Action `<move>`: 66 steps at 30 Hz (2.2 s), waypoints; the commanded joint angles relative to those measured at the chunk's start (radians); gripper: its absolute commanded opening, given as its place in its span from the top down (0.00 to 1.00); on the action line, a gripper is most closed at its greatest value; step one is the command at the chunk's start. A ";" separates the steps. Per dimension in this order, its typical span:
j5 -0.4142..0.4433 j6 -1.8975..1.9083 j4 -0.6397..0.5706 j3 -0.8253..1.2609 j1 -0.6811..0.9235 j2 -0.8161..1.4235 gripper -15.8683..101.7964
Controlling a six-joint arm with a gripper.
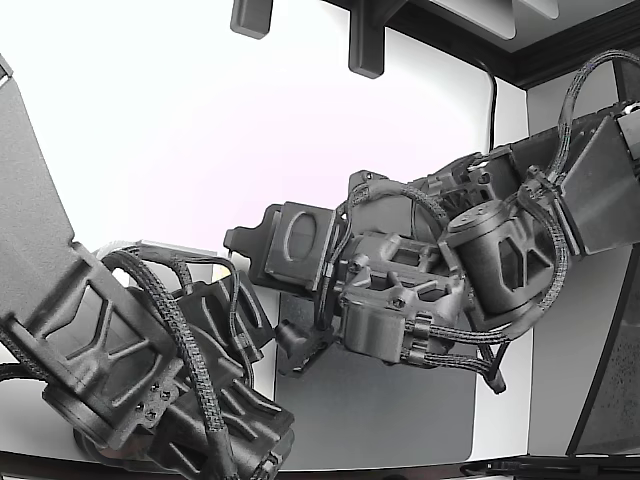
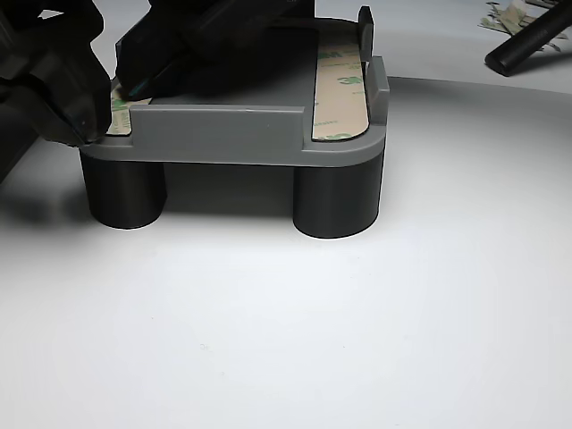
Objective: Peel off protective film from adhesive tape.
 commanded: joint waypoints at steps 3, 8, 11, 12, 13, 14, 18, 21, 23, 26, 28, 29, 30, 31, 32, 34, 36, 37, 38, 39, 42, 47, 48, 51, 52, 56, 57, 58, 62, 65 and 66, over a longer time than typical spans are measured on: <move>0.011 -0.011 -0.025 -0.006 0.000 0.034 0.96; 0.018 -0.017 -0.048 0.012 0.006 0.035 0.96; 0.018 -0.017 -0.048 0.012 0.006 0.032 0.96; 0.020 -0.017 -0.048 0.014 0.006 0.031 0.96; 0.021 -0.017 -0.048 0.014 0.006 0.031 0.96; 0.021 -0.018 -0.049 0.014 0.006 0.029 0.96; 0.023 -0.011 -0.044 0.000 0.006 0.012 0.96; 0.023 -0.003 -0.041 0.000 0.006 0.006 0.96; 0.028 -0.003 -0.040 -0.008 0.006 -0.003 0.96; 0.034 0.000 -0.026 -0.026 0.006 -0.021 0.96; 0.035 0.002 -0.026 -0.029 0.006 -0.026 0.96; 0.035 0.003 -0.026 -0.029 0.006 -0.026 0.96; 0.035 0.003 -0.026 -0.029 0.006 -0.026 0.96; 0.035 0.005 -0.026 -0.029 0.008 -0.026 0.96; 0.034 0.008 -0.026 -0.029 0.008 -0.028 0.96; 0.035 0.011 -0.026 -0.029 0.008 -0.031 0.96; 0.035 0.012 -0.023 -0.031 0.009 -0.029 0.96; 0.035 0.014 -0.020 -0.034 0.011 -0.029 0.96; 0.035 0.015 -0.018 -0.034 0.014 -0.029 0.96; 0.035 0.017 -0.018 -0.034 0.014 -0.029 0.96; 0.037 0.020 -0.018 -0.035 0.015 -0.031 0.96; 0.040 0.025 -0.018 -0.037 0.018 -0.034 0.96; 0.040 0.025 -0.018 -0.037 0.018 -0.034 0.96; 0.043 0.025 -0.018 -0.038 0.018 -0.037 0.96; 0.044 0.025 -0.018 -0.038 0.020 -0.038 0.96; 0.044 0.026 -0.014 -0.043 0.020 -0.041 0.96; 0.046 0.028 -0.014 -0.043 0.020 -0.043 0.96; 0.046 0.029 -0.014 -0.043 0.020 -0.043 0.96; 0.046 0.031 -0.012 -0.044 0.020 -0.046 0.96; 0.048 0.032 -0.012 -0.046 0.020 -0.049 0.96; 0.048 0.032 -0.012 -0.046 0.021 -0.049 0.96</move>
